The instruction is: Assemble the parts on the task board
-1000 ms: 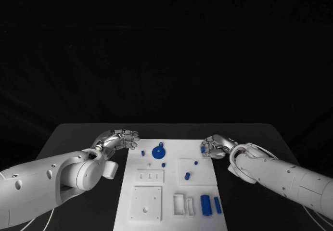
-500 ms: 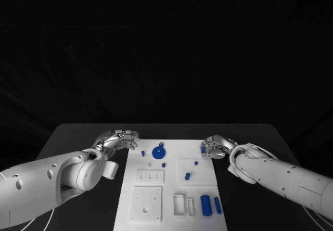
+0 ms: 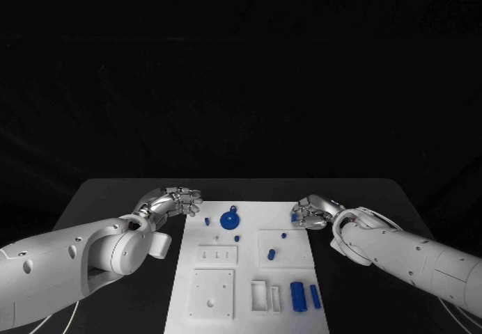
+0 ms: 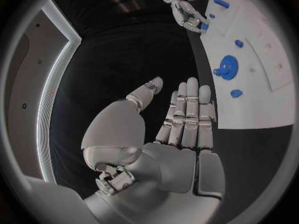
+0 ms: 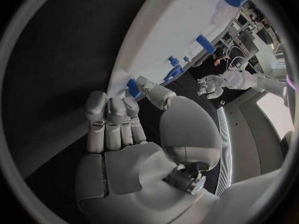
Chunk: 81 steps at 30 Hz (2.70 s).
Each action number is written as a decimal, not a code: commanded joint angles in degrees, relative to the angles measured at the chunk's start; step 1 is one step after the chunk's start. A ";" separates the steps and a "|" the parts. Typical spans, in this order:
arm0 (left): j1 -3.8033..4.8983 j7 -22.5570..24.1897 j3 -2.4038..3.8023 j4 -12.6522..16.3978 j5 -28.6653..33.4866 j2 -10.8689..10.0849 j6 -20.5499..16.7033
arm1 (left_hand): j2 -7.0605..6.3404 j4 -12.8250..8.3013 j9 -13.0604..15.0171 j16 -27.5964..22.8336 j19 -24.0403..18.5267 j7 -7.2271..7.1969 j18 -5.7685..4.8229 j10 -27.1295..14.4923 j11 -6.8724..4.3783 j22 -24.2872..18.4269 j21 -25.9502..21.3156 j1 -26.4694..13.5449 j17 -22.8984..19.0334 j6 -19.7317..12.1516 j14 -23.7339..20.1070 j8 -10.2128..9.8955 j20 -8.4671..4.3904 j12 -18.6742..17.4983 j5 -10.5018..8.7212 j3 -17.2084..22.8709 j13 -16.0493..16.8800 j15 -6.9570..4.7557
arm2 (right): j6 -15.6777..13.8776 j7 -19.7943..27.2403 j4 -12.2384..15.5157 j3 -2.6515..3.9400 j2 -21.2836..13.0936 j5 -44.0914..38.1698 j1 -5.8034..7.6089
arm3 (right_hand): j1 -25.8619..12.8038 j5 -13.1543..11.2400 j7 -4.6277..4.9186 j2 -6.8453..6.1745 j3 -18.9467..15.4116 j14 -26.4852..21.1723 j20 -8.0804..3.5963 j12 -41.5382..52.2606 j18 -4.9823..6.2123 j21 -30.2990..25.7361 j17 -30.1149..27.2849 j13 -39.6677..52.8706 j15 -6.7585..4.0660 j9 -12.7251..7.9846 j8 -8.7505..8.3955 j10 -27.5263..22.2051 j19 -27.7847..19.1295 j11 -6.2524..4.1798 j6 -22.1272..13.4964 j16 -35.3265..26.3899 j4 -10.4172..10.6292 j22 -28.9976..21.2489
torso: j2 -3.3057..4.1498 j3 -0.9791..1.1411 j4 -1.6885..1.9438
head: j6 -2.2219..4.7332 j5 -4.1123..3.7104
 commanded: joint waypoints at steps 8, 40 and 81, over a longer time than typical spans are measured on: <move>0.03 0.45 0.03 0.09 0.02 0.07 0.96 | 0.13 0.03 0.10 0.17 -0.54 0.24 0.85 -0.41 0.07 -0.10 0.26 -0.24 -0.08 0.12 -0.43 -0.27 -0.03 -0.11 -0.29 -0.17 -0.06 -0.07 | -1.18 0.42 0.25 -0.02 0.11 -0.21 -0.06 | 0.08 -0.42 0.47 1.19 1.06 0.08 -0.18 -0.06 6.53 0.51 0.20 -0.06 -0.87 0.83 1.29 -0.09 -0.44 -0.59 3.57 -0.29 0.03 1.01 | -0.03 -0.02 -0.02 | -0.09 -0.05; 1.57 -16.09 0.11 0.03 -11.30 1.37 5.30 | -0.85 5.32 0.96 9.42 5.94 -2.68 1.67 12.48 -6.23 0.93 6.59 -7.51 4.06 6.58 7.34 -0.55 -4.23 8.56 -6.47 -2.13 5.23 -5.13 | -3.34 -16.83 16.68 0.01 -0.73 -16.24 4.59 | -0.55 -0.31 -0.43 0.75 1.16 0.44 -0.67 1.21 6.53 0.63 0.45 0.93 -1.69 1.83 2.29 1.88 0.33 -1.47 5.46 -0.29 -0.23 0.76 | -1.47 -0.01 -0.32 | 0.44 0.98; 2.14 -26.30 -0.10 -0.87 -19.30 6.65 5.86 | -2.92 11.76 0.36 18.21 6.74 -3.11 1.14 10.65 -6.94 1.61 11.51 -11.21 6.23 6.24 6.78 -3.28 -7.18 17.32 -6.86 -2.31 12.64 -7.48 | -2.60 -21.11 24.93 -1.05 6.75 -22.28 4.76 | -0.42 0.24 -0.53 0.71 1.85 0.61 -0.69 1.39 6.53 0.56 0.42 1.11 -1.78 2.06 2.34 2.48 0.60 -1.57 5.80 -0.40 -0.71 0.67 | -3.18 -0.06 -0.40 | -0.56 2.40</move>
